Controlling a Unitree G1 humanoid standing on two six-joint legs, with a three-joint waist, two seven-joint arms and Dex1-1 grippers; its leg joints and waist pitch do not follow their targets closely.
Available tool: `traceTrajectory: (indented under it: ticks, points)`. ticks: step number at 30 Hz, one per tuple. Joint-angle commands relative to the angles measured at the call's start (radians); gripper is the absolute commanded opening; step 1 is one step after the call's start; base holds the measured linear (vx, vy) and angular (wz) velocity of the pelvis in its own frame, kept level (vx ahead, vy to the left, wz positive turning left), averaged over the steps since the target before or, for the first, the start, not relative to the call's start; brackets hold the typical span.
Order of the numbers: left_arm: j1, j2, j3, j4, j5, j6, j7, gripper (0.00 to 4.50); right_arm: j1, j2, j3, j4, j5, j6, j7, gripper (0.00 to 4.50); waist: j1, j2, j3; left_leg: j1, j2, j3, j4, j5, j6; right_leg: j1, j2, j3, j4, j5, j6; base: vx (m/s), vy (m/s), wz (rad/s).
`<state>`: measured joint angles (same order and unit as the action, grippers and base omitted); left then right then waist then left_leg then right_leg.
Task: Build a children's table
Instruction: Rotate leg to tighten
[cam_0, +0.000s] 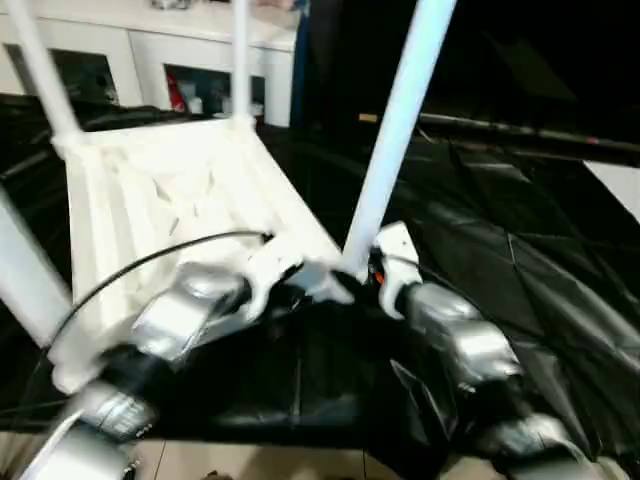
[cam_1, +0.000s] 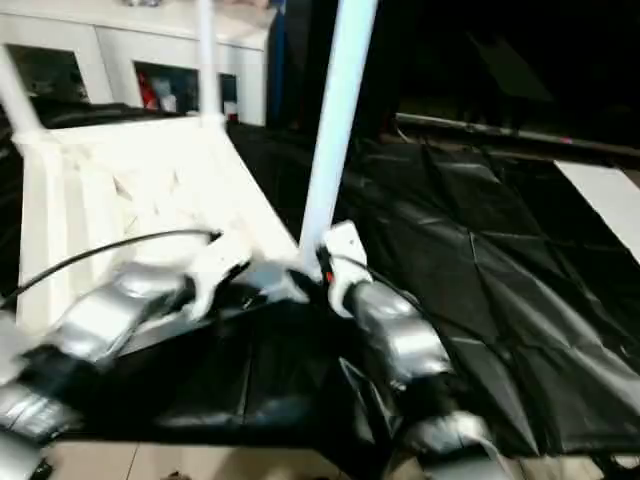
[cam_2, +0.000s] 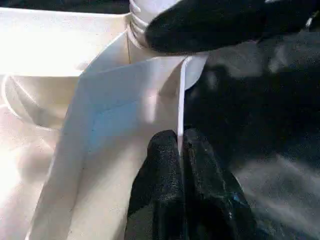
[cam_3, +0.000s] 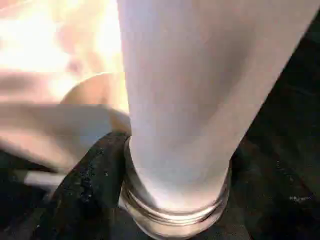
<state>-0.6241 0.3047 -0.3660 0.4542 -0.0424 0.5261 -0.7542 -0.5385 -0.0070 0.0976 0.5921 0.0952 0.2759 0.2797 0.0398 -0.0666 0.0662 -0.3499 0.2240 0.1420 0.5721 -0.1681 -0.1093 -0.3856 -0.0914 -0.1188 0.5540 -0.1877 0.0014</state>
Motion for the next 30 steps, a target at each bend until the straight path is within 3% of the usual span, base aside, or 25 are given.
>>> traceTrajectory:
  ticks: [1, 2, 3, 4, 5, 6, 7, 8, 9, 10, 11, 12, 13, 15, 20, 22, 25, 30]
  points:
    - [-0.043, -0.073, -0.01, 0.067, 0.024, -0.026, 0.083, 0.0, -0.023, 0.051, 0.014, 0.066, -0.013, -0.017, -0.066, 2.73, -0.015, 0.031, -0.045, 0.054, 0.012, -0.006, -0.083, -0.672, -0.035, 0.013, -0.031, -0.02, -0.116, -0.583, -0.033, -0.053, 0.027, 0.02]
    - [-0.046, -0.083, -0.016, 0.069, 0.027, -0.028, 0.083, 0.0, -0.026, 0.059, 0.023, 0.067, -0.016, -0.022, -0.059, 2.73, -0.008, 0.044, -0.045, 0.0, 0.053, -0.017, -0.141, -0.761, -0.033, 0.084, -0.028, -0.004, -0.001, -0.402, -0.057, -0.053, 0.027, 0.02]
    - [-0.054, -0.103, -0.025, 0.078, 0.035, -0.032, 0.083, 0.0, -0.035, 0.078, 0.036, 0.074, -0.023, -0.033, -0.052, 2.73, 0.05, 0.039, -0.035, -0.056, 0.077, 0.023, -0.211, -0.842, -0.012, 0.106, -0.007, 0.024, 0.137, -0.203, -0.065, -0.079, -0.006, 0.11]
    - [-0.057, -0.114, -0.026, 0.082, 0.037, -0.034, 0.085, 0.0, -0.038, 0.088, 0.043, 0.075, -0.026, -0.038, -0.043, 2.73, 0.037, -0.019, -0.048, 0.037, 0.031, 0.052, -0.135, -0.701, 0.005, 0.023, -0.024, 0.096, 0.068, -0.414, -0.028, 0.013, -0.086, 0.2]
    - [-0.063, -0.126, -0.026, 0.092, 0.041, -0.041, 0.093, 0.0, -0.044, 0.097, 0.05, 0.083, -0.033, -0.047, -0.04, 2.73, 0.053, -0.039, -0.046, 0.088, -0.013, 0.045, -0.036, -0.561, -0.014, -0.054, -0.066, 0.095, -0.06, -0.727, -0.001, 0.003, -0.12, 0.09]
    - [-0.066, -0.13, -0.03, 0.098, 0.044, -0.051, 0.09, 0.0, -0.049, 0.1, 0.057, 0.09, -0.04, -0.058, -0.03, 2.73, 0.047, -0.042, -0.04, 0.063, -0.021, 0.031, 0.055, -0.312, 0.013, -0.056, -0.138, 0.127, -0.127, -1.07, 0.028, 0.056, -0.105, -0.02]
    - [-0.066, -0.131, -0.031, 0.1, 0.045, -0.057, 0.088, 0.0, -0.05, 0.1, 0.058, 0.092, -0.04, -0.063, -0.026, 2.73, 0.05, -0.035, -0.046, -0.002, -0.011, 0.011, 0.021, -0.221, 0.009, 0.016, -0.15, 0.127, -0.094, -1.029, 0.024, 0.063, -0.015, -0.31]
    - [-0.064, -0.126, -0.034, 0.1, 0.046, -0.062, 0.081, 0.0, -0.05, 0.099, 0.048, 0.092, -0.029, -0.065, -0.016, 2.73, 0.057, -0.017, -0.063, -0.032, 0.003, 0.009, -0.052, -0.174, -0.039, 0.034, -0.085, 0.092, -0.045, -0.741, 0.004, 0.074, 0.018, -0.2]
    - [-0.063, -0.12, -0.038, 0.106, 0.05, -0.08, 0.062, 0.0, -0.055, 0.098, 0.036, 0.102, -0.022, -0.076, -0.01, 3.08, 0.054, 0.002, -0.074, -0.018, 0.007, 0.004, -0.066, -0.194, -0.067, 0.024, -0.053, 0.084, -0.014, -0.457, -0.037, 0.088, 0.02, -0.22]
    - [-0.063, -0.116, -0.039, 0.112, 0.052, -0.093, 0.05, 0.0, -0.059, 0.097, 0.026, 0.11, -0.018, -0.083, -0.008, 3.08, 0.052, 0.008, -0.072, -0.009, 0.005, 0.009, -0.066, -0.224, -0.07, 0.014, -0.044, 0.086, -0.01, -0.366, -0.064, 0.0, 0.0, 0.0]
    - [-0.059, -0.108, -0.038, 0.11, 0.052, -0.098, 0.04, 0.0, -0.061, 0.091, 0.016, 0.111, -0.01, -0.088, 0.006, 3.42, 0.044, -0.005, -0.069, -0.009, 0.001, 0.014, -0.07, -0.274, -0.059, 0.017, -0.036, 0.085, -0.008, -0.313, -0.099, 0.0, 0.0, 0.0]
    - [-0.052, -0.091, -0.037, 0.099, 0.052, -0.11, 0.013, 0.0, -0.06, 0.075, 0.011, 0.102, -0.004, -0.098, 0.035, 3.42, 0.044, -0.005, -0.062, -0.006, -0.004, 0.016, -0.071, -0.345, -0.05, 0.012, -0.038, 0.087, -0.019, -0.409, -0.096, 0.0, 0.0, 0.0]
    - [-0.043, -0.071, -0.036, 0.08, 0.05, -0.11, -0.012, 0.0, -0.053, 0.05, 0.013, 0.073, 0.005, -0.101, 0.079, 3.56, 0.044, -0.008, -0.065, -0.006, -0.006, 0.013, -0.069, -0.38, -0.037, 0.012, -0.046, 0.088, -0.027, -0.49, -0.08, 0.0, 0.0, 0.0]
    - [-0.036, -0.058, -0.034, 0.068, 0.048, -0.112, -0.033, 0.0, -0.045, 0.033, 0.018, 0.049, 0.008, -0.1, 0.112, 3.72, 0.044, -0.005, -0.067, -0.012, -0.004, 0.01, -0.073, -0.366, -0.032, 0.015, -0.05, 0.089, -0.031, -0.502, -0.068, 0.0, 0.0, 0.0]
    - [-0.019, -0.02, -0.033, 0.034, 0.04, -0.115, -0.092, 0.0, -0.016, -0.027, 0.043, -0.024, 0.008, -0.095, 0.211, 4.1, 0.049, -0.004, -0.071, -0.021, 0.0, 0.018, -0.073, -0.263, -0.013, 0.021, -0.046, 0.094, -0.019, -0.329, -0.109, 0.0, 0.0, 0.0]
    - [0.006, 0.034, -0.042, -0.011, 0.029, -0.144, -0.181, 0.0, 0.035, -0.125, 0.094, -0.129, 0.003, -0.075, 0.348, 4.2, 0.054, -0.006, -0.073, -0.018, 0.001, 0.021, -0.07, -0.236, -0.005, 0.026, -0.044, 0.094, -0.016, -0.284, -0.119, 0.0, 0.0, 0.0]
    - [0.048, 0.114, -0.047, -0.087, -0.014, -0.189, -0.342, 0.0, 0.114, -0.266, 0.122, -0.278, 0.039, -0.063, 0.556, 4.2, 0.064, -0.006, -0.077, -0.017, 0.003, 0.024, -0.064, -0.138, 0.026, 0.038, -0.04, 0.094, 0.003, -0.099, -0.156, 0.037, 0.005, 0.0]
    - [0.073, 0.158, -0.04, -0.142, -0.055, -0.199, -0.433, 0.0, 0.149, -0.337, 0.115, -0.346, 0.078, -0.059, 0.659, 4.2, 0.069, -0.002, -0.077, -0.006, 0.005, 0.03, -0.064, -0.158, 0.037, 0.032, -0.036, 0.093, 0.01, -0.051, -0.209, 0.028, 0.007, 0.0]
